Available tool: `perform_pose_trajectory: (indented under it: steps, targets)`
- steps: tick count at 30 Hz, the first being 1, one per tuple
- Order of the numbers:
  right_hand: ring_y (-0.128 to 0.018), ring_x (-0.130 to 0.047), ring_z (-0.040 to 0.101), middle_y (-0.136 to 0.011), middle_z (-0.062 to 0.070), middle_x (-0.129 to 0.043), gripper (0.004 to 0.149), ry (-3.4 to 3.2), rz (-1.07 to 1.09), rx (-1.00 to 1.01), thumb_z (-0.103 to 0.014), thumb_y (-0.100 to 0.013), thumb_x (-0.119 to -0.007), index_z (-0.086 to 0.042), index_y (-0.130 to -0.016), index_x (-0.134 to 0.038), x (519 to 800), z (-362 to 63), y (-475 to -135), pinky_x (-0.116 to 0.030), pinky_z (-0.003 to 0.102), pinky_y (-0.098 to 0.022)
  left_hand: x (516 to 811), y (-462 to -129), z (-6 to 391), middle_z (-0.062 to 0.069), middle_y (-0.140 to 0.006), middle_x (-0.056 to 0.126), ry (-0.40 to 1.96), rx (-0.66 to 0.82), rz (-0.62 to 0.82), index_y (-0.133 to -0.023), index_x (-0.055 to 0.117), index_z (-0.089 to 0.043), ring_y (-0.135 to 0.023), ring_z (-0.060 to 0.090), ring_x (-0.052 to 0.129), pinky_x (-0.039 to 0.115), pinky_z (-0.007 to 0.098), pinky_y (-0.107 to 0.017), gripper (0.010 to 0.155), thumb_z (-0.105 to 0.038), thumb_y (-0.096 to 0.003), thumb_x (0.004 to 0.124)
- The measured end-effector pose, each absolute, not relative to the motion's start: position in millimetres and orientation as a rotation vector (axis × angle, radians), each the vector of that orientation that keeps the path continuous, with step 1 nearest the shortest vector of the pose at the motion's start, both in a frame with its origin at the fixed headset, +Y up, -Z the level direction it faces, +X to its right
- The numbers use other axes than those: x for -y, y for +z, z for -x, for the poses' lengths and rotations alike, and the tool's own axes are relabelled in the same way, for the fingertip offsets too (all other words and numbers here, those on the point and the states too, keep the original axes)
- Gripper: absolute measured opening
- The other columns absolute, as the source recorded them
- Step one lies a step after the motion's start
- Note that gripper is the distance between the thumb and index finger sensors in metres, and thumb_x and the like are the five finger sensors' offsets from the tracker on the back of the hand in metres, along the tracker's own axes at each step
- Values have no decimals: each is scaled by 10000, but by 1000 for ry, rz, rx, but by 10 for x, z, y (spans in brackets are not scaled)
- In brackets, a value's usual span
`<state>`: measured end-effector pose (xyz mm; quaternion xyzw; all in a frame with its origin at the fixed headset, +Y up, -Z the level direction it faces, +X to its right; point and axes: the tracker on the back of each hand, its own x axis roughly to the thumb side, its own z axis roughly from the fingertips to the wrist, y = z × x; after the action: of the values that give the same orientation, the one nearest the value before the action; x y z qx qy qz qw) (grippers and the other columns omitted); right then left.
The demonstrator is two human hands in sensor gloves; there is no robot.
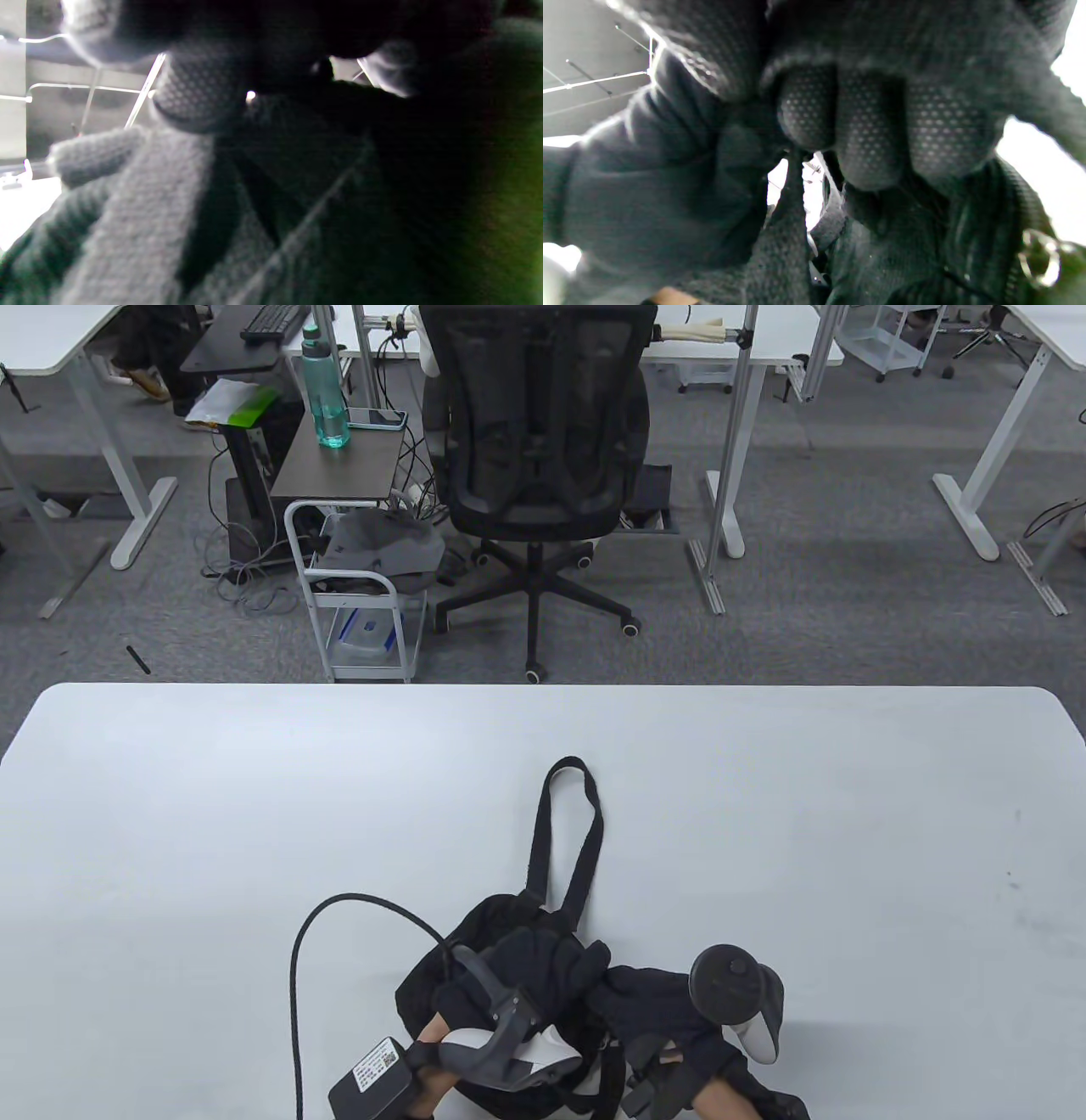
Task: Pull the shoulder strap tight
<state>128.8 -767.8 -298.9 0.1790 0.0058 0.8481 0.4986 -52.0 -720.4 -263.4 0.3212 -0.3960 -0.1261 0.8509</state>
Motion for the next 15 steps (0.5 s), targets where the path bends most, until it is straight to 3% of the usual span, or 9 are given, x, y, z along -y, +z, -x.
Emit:
perform_pose_trajectory:
  steps: [15]
  targets:
    - [-246,-1086,327,-370,132,-1121,386,2078,-465,-37,-362,-439,-834,-38,-481,-1037,7639,-1248,-2985,-850,522,-387,7272,-2839,645,-157,-548,935,-228,809,-576,-945,534,-408,-493,123,1026,856,324,-377,639,-461,-308,531]
